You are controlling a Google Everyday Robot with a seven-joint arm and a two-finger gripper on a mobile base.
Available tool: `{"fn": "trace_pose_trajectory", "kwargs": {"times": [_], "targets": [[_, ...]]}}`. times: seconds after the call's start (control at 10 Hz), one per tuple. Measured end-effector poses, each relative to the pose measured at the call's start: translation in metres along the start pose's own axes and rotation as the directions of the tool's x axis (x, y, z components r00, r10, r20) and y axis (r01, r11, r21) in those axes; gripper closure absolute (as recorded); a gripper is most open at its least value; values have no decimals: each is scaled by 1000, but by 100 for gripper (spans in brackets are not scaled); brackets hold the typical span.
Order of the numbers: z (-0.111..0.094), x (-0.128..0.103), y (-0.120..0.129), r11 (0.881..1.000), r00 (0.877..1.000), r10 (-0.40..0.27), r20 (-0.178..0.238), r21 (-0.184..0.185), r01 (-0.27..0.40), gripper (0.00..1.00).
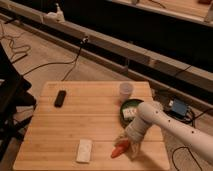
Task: Place the pepper on the white sponge
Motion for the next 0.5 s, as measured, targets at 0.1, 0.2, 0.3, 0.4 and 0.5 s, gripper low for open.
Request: {"fn": "trace_pose_trajectory", "kwargs": {"times": [0.1, 0.2, 0.3, 0.4, 0.5], "targets": [[0, 4, 1, 1000, 1000, 12, -3, 6, -12, 59], [-2, 9, 1, 1000, 1000, 26, -9, 15, -26, 72], [-4, 11, 1, 999, 999, 34, -14, 23, -33, 80], [-9, 13, -1, 998, 999, 42, -25, 39, -41, 89], [-21, 15, -6, 996, 997, 56, -45, 72, -53, 98]]}}
